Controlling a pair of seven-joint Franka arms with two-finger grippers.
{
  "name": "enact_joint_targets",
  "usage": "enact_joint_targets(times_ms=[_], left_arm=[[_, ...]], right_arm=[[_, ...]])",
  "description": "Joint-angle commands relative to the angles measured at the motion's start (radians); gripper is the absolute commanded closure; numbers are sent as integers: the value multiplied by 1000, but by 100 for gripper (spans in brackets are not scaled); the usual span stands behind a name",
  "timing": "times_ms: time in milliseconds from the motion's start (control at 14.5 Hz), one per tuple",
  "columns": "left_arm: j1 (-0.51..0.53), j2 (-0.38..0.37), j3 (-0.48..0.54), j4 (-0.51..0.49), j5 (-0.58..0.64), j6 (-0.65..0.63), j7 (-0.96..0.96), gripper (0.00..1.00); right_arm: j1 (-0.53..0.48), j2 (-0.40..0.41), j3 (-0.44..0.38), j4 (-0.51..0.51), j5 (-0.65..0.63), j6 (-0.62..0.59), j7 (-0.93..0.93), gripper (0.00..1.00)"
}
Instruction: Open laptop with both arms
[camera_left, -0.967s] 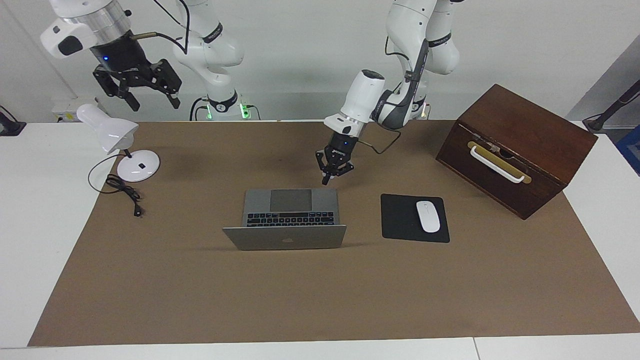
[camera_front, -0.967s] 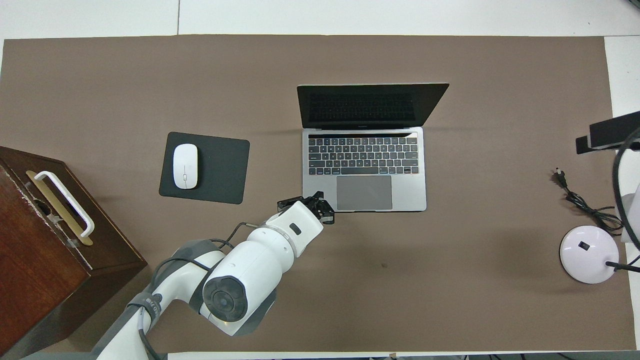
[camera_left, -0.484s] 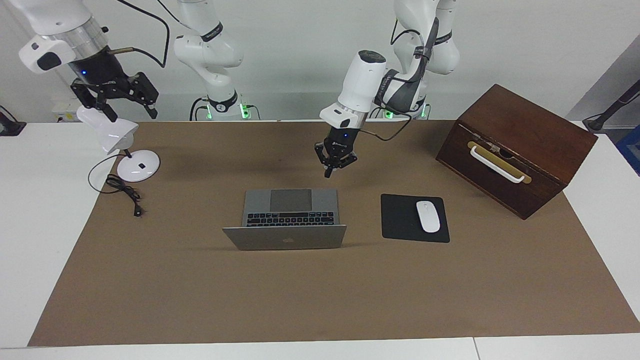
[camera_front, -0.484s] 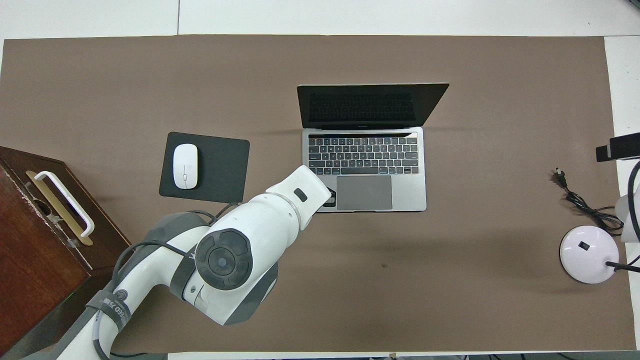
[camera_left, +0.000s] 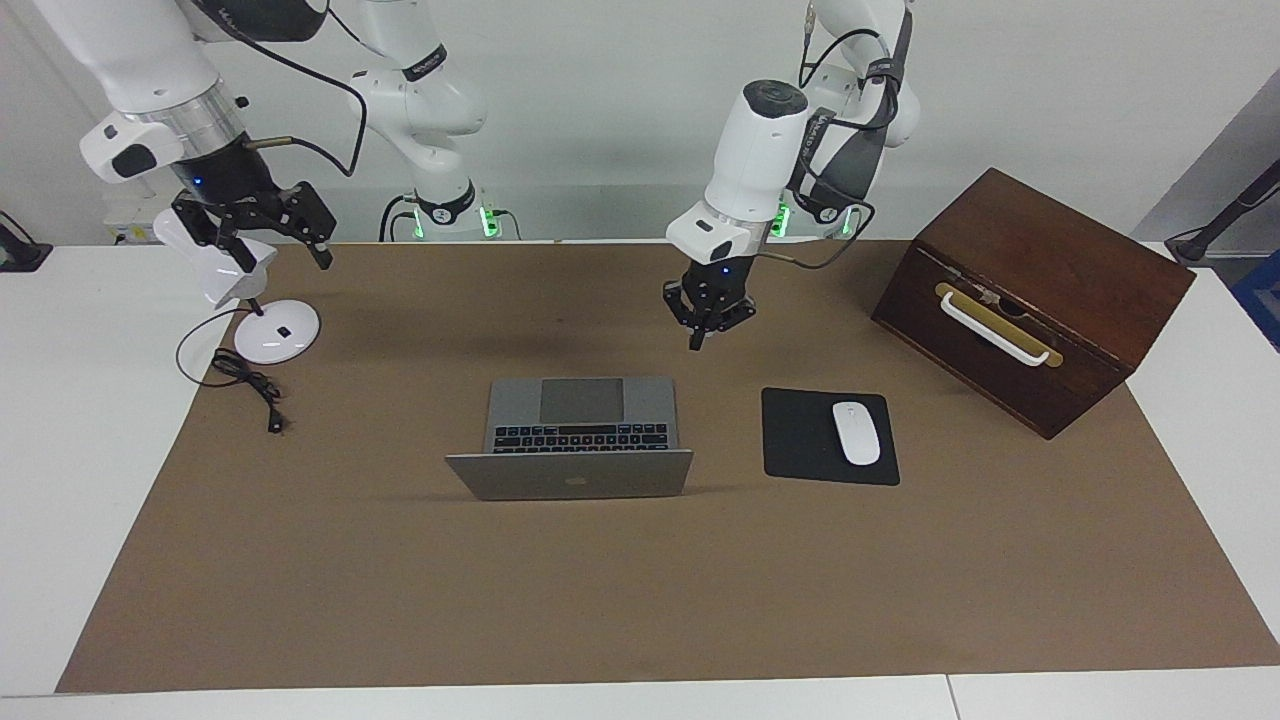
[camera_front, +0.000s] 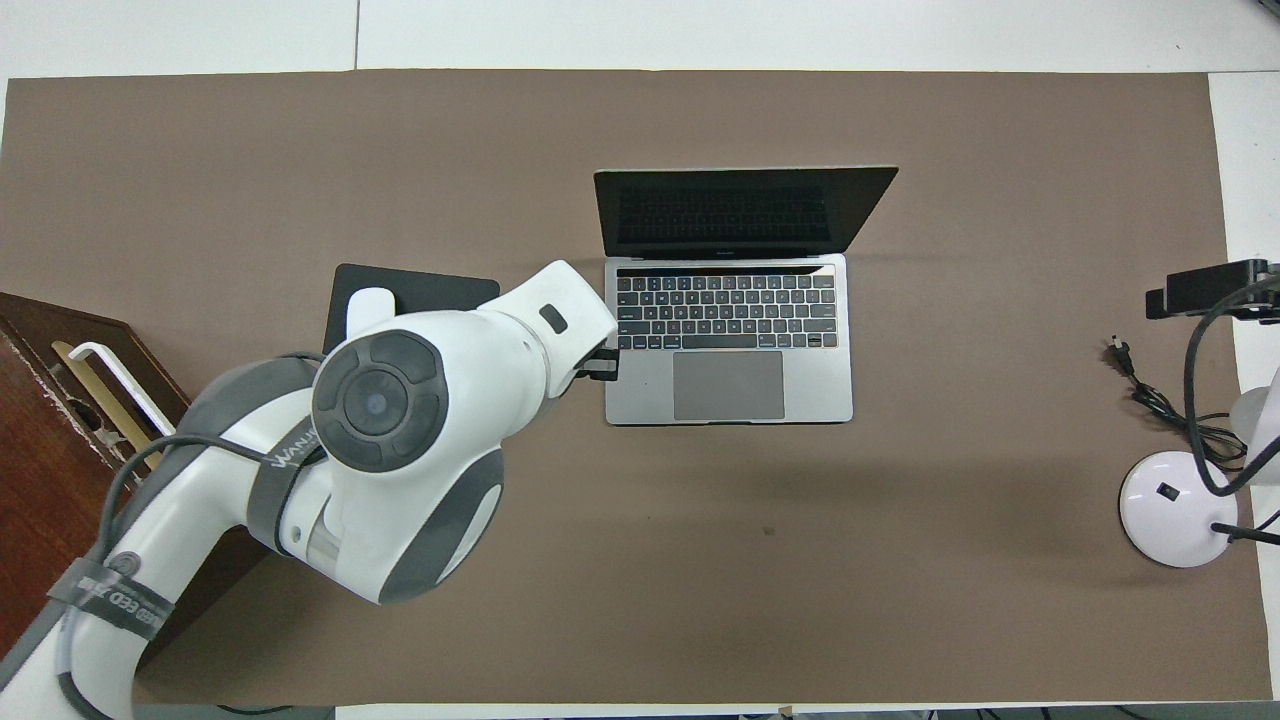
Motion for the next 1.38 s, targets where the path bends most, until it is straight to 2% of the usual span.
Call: enact_joint_targets(times_ms=[0,138,553,622,691,760,1105,1312], left_arm=[[55,-20,-4,67,14,-160,85,100],[98,-49,-4,71,14,-239,166,100],[220,-121,-4,76,14,-371,290,100],[234,-132,-4,76,15,-386,294,69],[237,-138,-3,76,15,-398,294,29],[250,-144,6,76,17,-409,295,0],[324,-181,43,81,17,-440,317,0],[447,-190,45,102,17,-481,318,0]], right_arm=[[29,-11,9,-19,-2,20,77,0],[47,-9,9,-14,-2,18,102,0],[75,-9,11,-8,6,21,125,0],[75,-9,11,-9,3,21,125,0],[75,-9,11,-11,2,21,125,0],[75,-9,11,-15,2,20,125,0],[72,-8,11,-17,1,13,125,0],[69,-9,11,-15,1,3,122,0]])
